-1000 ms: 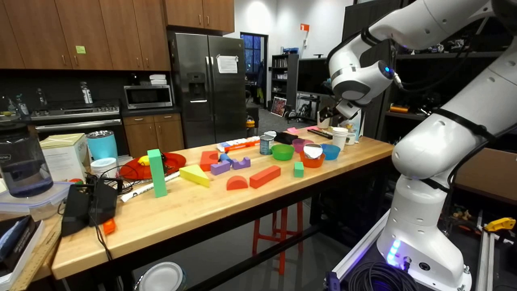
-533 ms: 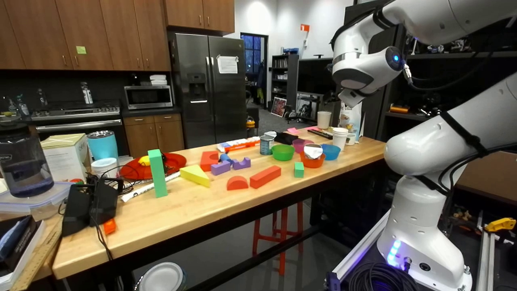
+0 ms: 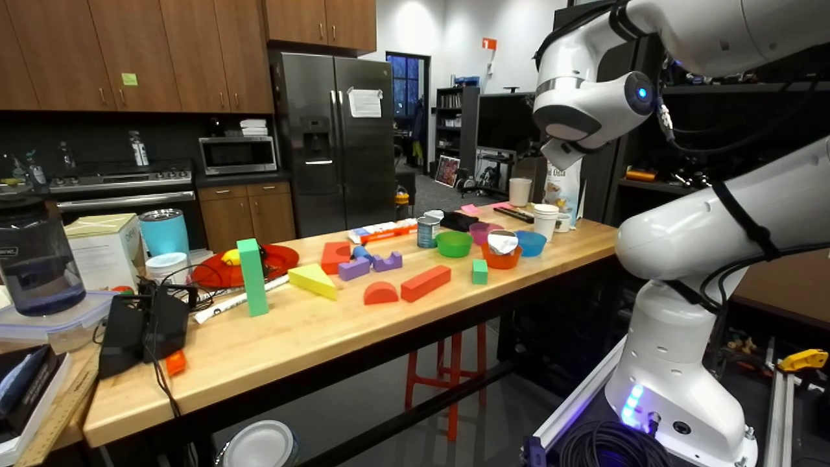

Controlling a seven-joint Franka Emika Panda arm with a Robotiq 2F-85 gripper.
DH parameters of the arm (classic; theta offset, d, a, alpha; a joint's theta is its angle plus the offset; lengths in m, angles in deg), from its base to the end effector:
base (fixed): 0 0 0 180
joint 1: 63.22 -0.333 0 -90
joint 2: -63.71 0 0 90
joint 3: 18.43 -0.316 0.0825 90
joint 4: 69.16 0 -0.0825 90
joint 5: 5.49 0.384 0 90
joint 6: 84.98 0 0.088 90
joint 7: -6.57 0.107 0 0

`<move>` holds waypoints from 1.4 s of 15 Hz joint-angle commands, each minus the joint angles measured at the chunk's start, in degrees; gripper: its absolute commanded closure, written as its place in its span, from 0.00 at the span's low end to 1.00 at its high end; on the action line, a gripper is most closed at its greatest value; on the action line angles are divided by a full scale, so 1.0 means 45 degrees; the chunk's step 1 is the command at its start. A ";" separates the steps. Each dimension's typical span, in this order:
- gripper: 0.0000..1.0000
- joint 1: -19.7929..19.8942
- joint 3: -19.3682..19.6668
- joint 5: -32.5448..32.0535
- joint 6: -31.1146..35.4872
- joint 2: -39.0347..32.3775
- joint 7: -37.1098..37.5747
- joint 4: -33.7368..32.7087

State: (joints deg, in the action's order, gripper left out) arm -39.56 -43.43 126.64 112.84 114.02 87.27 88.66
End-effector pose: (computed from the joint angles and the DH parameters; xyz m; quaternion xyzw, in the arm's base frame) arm 0.2474 -0.0740 0.4737 0.2741 0.7970 -0.1227 0.5241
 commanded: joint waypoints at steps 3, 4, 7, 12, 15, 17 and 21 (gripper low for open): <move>0.00 -0.2215 -0.0082 0.0366 -0.0305 -0.0022 -0.0326 0.0206; 0.00 -0.2560 -0.0202 0.0322 -0.0492 -0.0115 -0.0298 0.0218; 0.00 -0.3257 -0.0655 0.0580 -0.1124 0.0013 -0.0459 0.0248; 0.00 -0.3643 -0.2131 0.2657 -0.1885 0.0414 -0.1003 0.0238; 0.00 -0.3521 -0.3380 0.4703 -0.2994 0.0465 -0.1488 0.0273; 0.00 -0.3532 -0.4270 0.3897 -0.3818 0.0178 0.0394 0.0237; 0.00 -0.2737 -0.6297 0.3855 -0.6156 0.0596 0.3320 0.0235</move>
State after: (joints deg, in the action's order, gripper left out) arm -54.91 -66.38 143.98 91.54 114.53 93.58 89.72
